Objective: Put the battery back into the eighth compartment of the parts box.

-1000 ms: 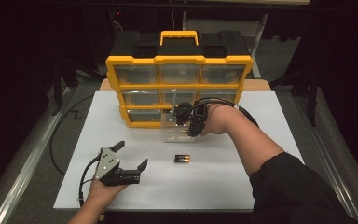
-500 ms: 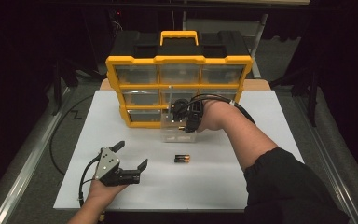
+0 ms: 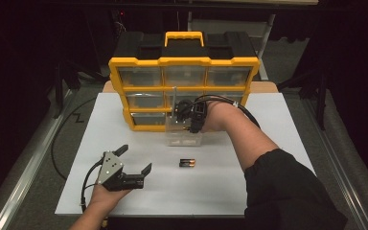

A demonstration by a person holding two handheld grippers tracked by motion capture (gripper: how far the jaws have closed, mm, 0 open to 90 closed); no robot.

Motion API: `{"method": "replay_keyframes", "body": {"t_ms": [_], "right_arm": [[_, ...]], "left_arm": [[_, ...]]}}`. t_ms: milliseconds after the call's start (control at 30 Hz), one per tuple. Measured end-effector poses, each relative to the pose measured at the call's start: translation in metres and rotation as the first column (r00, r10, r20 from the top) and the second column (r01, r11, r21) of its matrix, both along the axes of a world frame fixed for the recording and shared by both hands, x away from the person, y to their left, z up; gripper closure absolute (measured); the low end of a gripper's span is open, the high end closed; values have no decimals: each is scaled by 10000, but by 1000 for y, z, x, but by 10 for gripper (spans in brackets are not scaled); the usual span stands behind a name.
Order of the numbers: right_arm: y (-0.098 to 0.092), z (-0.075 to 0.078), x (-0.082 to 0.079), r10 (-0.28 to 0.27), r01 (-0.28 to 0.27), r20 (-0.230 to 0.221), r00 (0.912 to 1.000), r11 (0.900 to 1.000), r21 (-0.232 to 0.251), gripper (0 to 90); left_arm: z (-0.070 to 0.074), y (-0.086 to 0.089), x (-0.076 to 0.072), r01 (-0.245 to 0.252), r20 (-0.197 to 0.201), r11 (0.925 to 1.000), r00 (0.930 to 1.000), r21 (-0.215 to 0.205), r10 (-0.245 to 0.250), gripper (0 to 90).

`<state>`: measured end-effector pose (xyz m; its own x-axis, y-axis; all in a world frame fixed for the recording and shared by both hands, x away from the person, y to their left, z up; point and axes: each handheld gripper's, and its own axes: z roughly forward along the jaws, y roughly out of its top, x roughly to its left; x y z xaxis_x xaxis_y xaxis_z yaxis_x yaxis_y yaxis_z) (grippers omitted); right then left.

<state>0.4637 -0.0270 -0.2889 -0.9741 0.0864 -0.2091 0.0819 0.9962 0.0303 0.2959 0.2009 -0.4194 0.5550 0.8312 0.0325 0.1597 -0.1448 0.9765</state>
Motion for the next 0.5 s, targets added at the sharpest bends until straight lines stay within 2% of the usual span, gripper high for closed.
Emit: {"method": "replay_keyframes", "body": {"t_ms": [367,500], "right_arm": [[-4,-4,11,-277,277,112,9996,9996,0,786],[-4,-4,11,-275,274,17,9996,9996,60,786]], "left_arm": [[0,1,0,-7,-37,10000,10000,19,8,6],[0,0,0,21,-60,10000,10000,25,-21,6]]}}
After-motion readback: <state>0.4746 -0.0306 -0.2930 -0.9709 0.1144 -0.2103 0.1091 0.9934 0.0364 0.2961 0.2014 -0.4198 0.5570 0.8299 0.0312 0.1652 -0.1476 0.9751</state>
